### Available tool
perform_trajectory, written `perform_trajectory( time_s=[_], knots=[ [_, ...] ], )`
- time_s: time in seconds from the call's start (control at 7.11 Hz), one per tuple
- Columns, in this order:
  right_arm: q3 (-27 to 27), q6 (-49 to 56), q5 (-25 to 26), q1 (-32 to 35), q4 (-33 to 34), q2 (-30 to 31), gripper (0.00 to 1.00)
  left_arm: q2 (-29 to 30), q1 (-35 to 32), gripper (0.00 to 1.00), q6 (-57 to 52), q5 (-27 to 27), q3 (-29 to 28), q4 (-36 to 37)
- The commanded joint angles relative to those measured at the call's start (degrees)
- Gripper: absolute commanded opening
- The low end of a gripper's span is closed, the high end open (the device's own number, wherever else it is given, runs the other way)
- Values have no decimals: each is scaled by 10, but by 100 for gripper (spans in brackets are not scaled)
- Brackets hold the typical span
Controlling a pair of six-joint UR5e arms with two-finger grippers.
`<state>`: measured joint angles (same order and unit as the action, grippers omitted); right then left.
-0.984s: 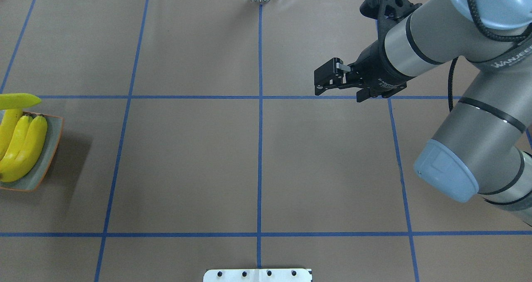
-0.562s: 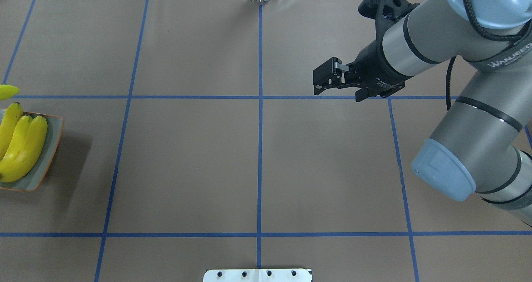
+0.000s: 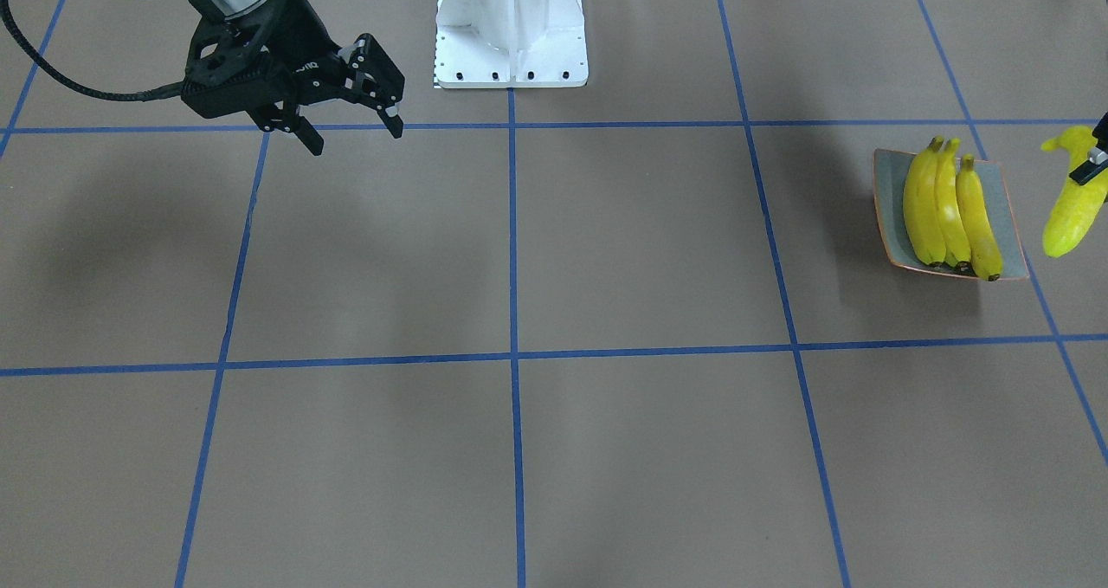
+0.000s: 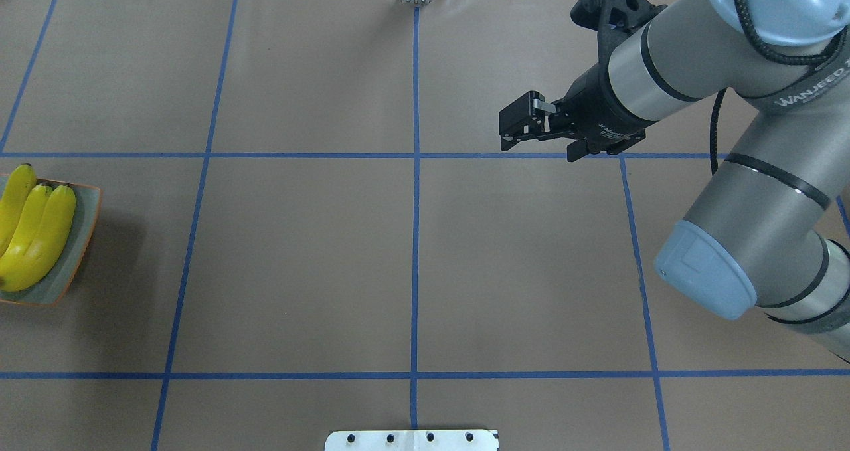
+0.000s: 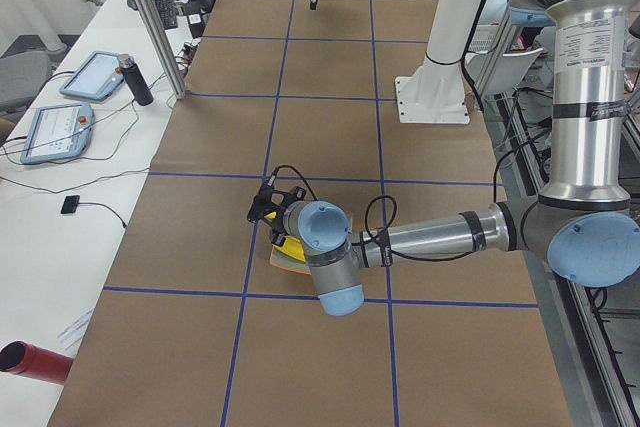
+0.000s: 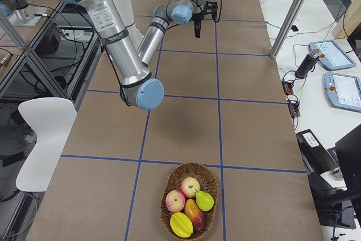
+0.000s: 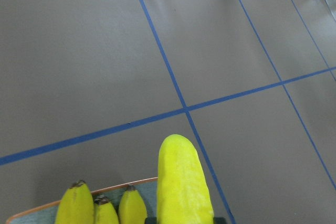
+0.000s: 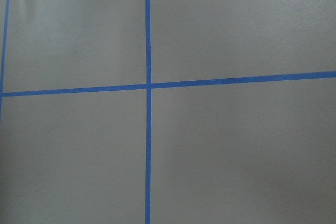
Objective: Transfer all bananas from basket to plate
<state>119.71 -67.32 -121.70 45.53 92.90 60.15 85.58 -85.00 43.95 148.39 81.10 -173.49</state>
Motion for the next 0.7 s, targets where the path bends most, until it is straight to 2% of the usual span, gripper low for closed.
perform_trajectory(
  time_s=[0.0,0.28,0.42,0.56],
  knots=[
    [0,0,1,0,0,1,100,-6,16,0,-29,-45,4,6],
    [0,-1,1,0,0,1,100,-7,16,0,-191,-69,6,100],
    [0,-1,1,0,0,2,100,-7,20,0,-219,-69,12,108],
    [-1,-1,1,0,-1,4,100,-13,25,0,-290,-69,12,109]
  ],
)
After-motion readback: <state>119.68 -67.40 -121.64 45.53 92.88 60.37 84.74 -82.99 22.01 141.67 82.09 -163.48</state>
